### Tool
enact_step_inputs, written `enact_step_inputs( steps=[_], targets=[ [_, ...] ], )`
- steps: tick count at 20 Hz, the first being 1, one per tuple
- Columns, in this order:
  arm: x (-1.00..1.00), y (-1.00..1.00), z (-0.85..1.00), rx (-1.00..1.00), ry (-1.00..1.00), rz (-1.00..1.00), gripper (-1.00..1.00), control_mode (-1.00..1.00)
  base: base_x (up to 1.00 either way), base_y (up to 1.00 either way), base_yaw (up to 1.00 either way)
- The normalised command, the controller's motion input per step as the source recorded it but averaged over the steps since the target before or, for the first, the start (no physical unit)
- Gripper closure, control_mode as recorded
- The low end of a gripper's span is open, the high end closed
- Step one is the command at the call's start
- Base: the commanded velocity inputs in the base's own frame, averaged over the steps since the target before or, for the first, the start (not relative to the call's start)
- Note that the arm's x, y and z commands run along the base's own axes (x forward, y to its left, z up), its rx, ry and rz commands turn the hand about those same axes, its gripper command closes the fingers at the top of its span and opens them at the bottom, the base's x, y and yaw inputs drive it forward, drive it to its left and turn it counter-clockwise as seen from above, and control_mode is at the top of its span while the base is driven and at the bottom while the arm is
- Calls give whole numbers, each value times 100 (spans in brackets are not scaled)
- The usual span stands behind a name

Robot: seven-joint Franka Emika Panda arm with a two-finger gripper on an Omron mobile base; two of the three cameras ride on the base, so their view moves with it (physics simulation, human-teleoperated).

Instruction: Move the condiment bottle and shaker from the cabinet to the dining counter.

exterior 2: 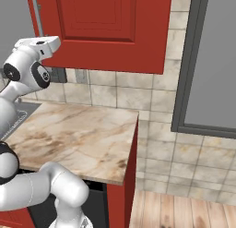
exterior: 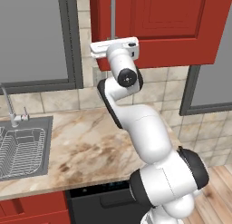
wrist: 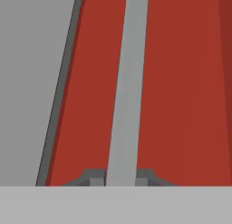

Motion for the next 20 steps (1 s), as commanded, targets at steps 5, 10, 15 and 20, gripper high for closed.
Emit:
enact_step_inputs(
  steps=[5,10,15,20],
  targets=[
    [-14,7,2,0,0,0,100,-100,0,0,0],
    [-82,1,12,0,0,0,100,-100,0,0,0],
    [-100,0,9,0,-1,0,100,-100,0,0,0],
    [-100,-5,2,-1,-4,0,100,-100,0,0,0]
  ],
)
